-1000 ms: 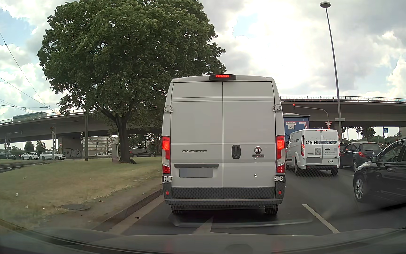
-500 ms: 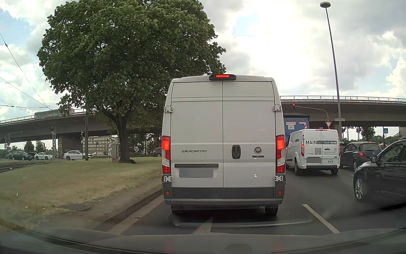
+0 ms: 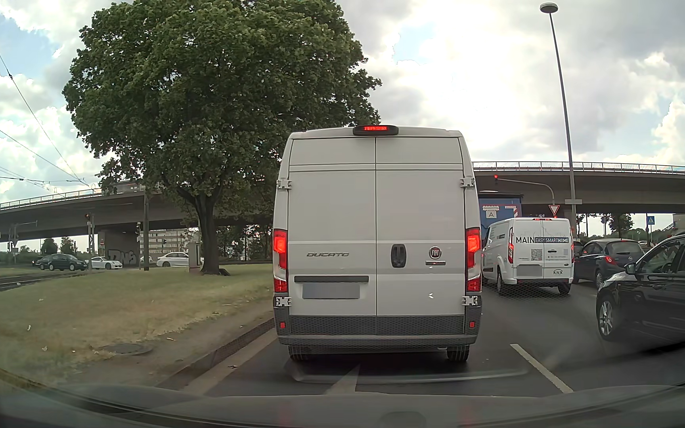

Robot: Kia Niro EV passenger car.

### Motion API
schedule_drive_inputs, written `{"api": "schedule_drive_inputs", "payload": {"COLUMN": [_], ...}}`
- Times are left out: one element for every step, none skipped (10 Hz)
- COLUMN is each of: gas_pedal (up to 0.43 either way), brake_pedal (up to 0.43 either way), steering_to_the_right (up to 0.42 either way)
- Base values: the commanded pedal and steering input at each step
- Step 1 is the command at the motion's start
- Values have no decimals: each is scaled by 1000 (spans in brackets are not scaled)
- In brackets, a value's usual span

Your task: Follow the waypoints while adhering to traffic rules and regulations

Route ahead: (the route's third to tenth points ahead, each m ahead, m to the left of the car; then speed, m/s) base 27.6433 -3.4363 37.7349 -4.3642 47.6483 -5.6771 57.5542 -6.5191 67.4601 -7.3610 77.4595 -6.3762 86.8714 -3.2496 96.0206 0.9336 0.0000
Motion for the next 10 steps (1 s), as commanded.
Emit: {"api": "schedule_drive_inputs", "payload": {"gas_pedal": [0,0,0,0,0,0,0,0,0,0], "brake_pedal": [323,317,317,323,317,323,317,317,317,323], "steering_to_the_right": [1,2,2,2,2,2,2,2,1,2]}}
